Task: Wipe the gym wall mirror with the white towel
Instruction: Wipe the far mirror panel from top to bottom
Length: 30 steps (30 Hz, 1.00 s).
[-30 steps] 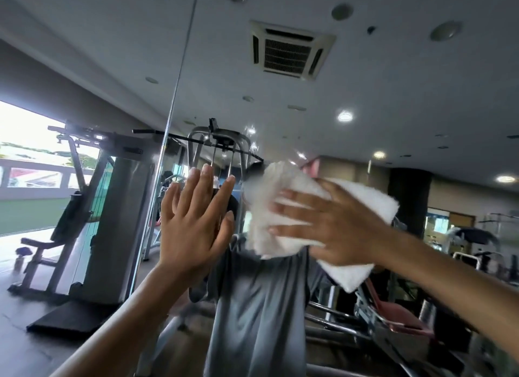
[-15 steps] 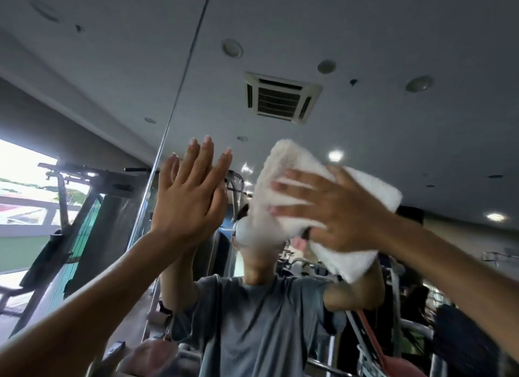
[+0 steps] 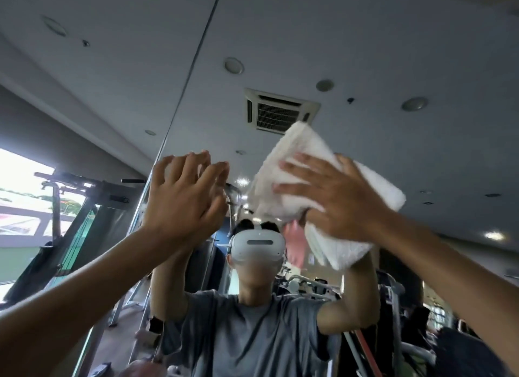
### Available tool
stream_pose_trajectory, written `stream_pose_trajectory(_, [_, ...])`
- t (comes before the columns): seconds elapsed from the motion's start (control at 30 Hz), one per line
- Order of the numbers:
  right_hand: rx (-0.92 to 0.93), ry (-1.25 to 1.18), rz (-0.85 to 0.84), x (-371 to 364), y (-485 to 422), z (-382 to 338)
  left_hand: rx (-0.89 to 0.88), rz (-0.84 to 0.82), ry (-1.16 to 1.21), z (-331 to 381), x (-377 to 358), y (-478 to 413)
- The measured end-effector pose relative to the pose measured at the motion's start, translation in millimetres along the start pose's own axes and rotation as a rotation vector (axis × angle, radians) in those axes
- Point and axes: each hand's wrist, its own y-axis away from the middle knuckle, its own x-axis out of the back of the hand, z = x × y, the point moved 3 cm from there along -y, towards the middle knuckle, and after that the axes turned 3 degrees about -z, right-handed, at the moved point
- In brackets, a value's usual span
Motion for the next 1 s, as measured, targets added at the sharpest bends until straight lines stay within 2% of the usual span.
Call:
stream_pose_trajectory(0.07, [-0.213, -0.027, 0.07, 10.7, -13.6, 23.0, 0.033, 0.033, 0.033, 0.2, 5.8, -23.0])
stream_pose_trajectory(0.17, [-0.474, -0.03, 0.183, 13.6, -41.6, 10.0, 0.038, 0.021, 0.044, 3.6, 0.9, -52.7])
stream_pose_trajectory(0.23, [-0.384, -0.027, 0.162, 3.0, -44.7, -12.5, 0.016, -0.022, 0.024, 2.6, -7.2, -58.8])
stream_pose_trajectory(0.33, [0.015, -0.009, 0.033, 1.2, -26.2, -9.2, 0.018, -0.068, 0.073, -1.0, -14.6, -58.0])
stream_pose_trajectory(0.37, [0.06, -0.016, -0.006, 5.3, -25.6, 6.4, 0.019, -0.065, 0.087, -1.6, -14.8, -57.9])
stream_pose_trajectory(0.43, [-0.066, -0.033, 0.004, 17.6, -34.7, 41.4, 0.02, -0.059, 0.07, -1.9, -16.1, -57.6])
stream_pose_trajectory(0.5, [-0.332, -0.045, 0.1, 29.6, -54.8, 64.2, 0.019, -0.052, 0.057, -2.0, -17.4, -57.0])
stream_pose_trajectory(0.57, [-0.545, -0.045, 0.192, 30.9, -77.4, 58.5, 0.019, -0.051, 0.069, -1.5, -16.9, -56.6])
stream_pose_trajectory(0.6, [-0.592, -0.039, 0.216, 29.8, -85.5, 46.8, 0.017, -0.051, 0.069, -1.5, -16.6, -57.0])
stream_pose_trajectory(0.67, [-0.499, -0.036, 0.172, 21.2, -89.7, 15.9, 0.015, -0.043, 0.071, -0.7, -14.9, -56.3])
stream_pose_trajectory(0.77, [-0.117, -0.05, 0.009, 14.7, -67.0, 6.0, 0.018, -0.047, 0.09, 1.1, -14.4, -55.7])
stream_pose_trajectory(0.8, [-0.052, -0.067, -0.01, 18.1, -61.7, 21.1, 0.022, -0.051, 0.094, 1.6, -14.6, -55.4])
stream_pose_trajectory(0.87, [-0.089, -0.076, 0.057, 28.5, -62.8, 62.7, 0.019, -0.052, 0.095, 1.0, -15.4, -55.0])
stream_pose_trajectory(1.0, [-0.455, -0.061, 0.24, 50.8, -98.0, 123.3, 0.02, -0.049, 0.11, -0.8, -16.4, -55.0])
